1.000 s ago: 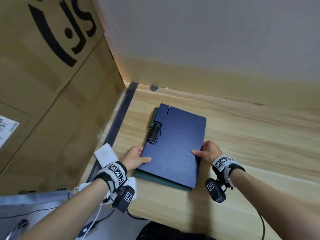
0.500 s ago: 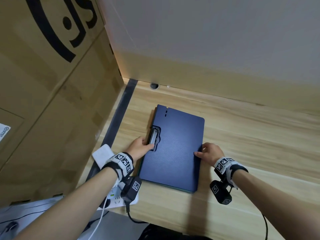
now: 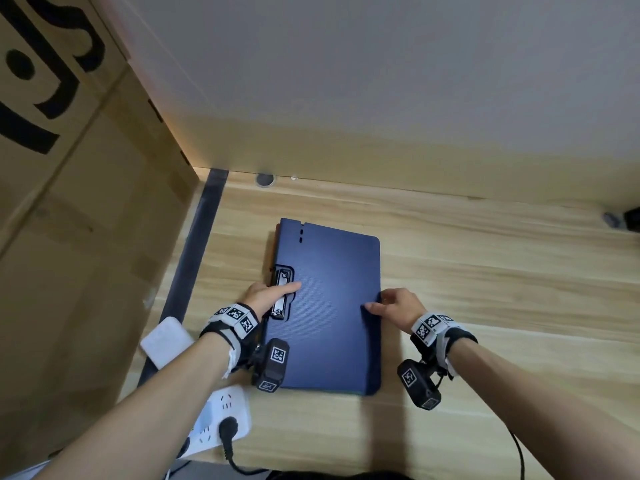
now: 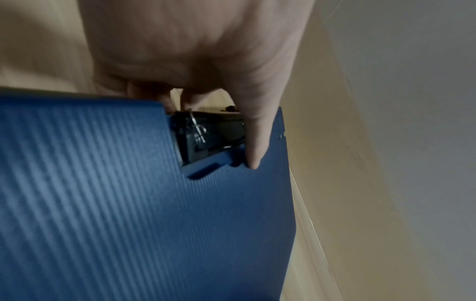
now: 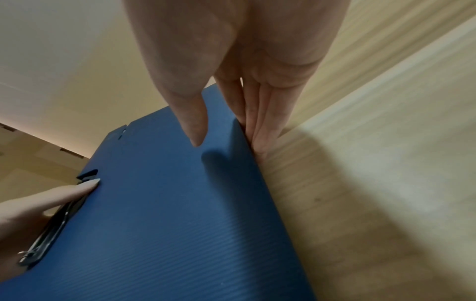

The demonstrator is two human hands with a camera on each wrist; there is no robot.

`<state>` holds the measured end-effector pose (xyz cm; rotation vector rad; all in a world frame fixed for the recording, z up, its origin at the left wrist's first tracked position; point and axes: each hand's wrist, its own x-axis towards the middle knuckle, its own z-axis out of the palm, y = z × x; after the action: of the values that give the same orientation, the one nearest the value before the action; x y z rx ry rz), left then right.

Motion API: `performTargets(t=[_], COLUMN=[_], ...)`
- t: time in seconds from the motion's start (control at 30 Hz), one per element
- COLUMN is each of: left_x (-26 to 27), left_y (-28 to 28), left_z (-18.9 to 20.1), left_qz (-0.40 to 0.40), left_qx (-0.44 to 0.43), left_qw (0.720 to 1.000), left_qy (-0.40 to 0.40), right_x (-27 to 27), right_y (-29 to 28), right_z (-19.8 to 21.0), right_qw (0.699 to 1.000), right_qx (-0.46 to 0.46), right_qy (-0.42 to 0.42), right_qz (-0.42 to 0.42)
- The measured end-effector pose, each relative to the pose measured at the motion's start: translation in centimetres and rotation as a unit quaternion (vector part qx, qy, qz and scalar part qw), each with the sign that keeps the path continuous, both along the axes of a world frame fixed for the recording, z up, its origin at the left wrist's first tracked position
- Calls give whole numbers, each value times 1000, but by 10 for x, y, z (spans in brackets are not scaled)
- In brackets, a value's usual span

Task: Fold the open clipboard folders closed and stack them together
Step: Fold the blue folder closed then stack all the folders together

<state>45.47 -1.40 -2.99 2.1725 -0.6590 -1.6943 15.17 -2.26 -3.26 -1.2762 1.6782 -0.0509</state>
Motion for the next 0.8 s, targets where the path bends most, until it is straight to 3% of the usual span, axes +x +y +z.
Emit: performTargets(t=[0.23,0.37,0.53,0.8], left_x=[-49,-79,-120,-185], left_y=[-2,-9,-30,-56], left_z=[45,70,105,152], left_qz=[34,41,44,-6], left_qx=[-61,-120,-200,-289], left_qw=[996,989,970,943], left_qy=[61,82,130,163], right_x=[-39,-55,-100,-177], right_y=[-5,-9,-26,-47], right_z=[-3,26,65,133], right_qw=[997,985,963,947], right_qx=[41,32,-55,-223], right_qy=[-43,-124,-171,-131], right_qz=[-56,-117,-199,-188])
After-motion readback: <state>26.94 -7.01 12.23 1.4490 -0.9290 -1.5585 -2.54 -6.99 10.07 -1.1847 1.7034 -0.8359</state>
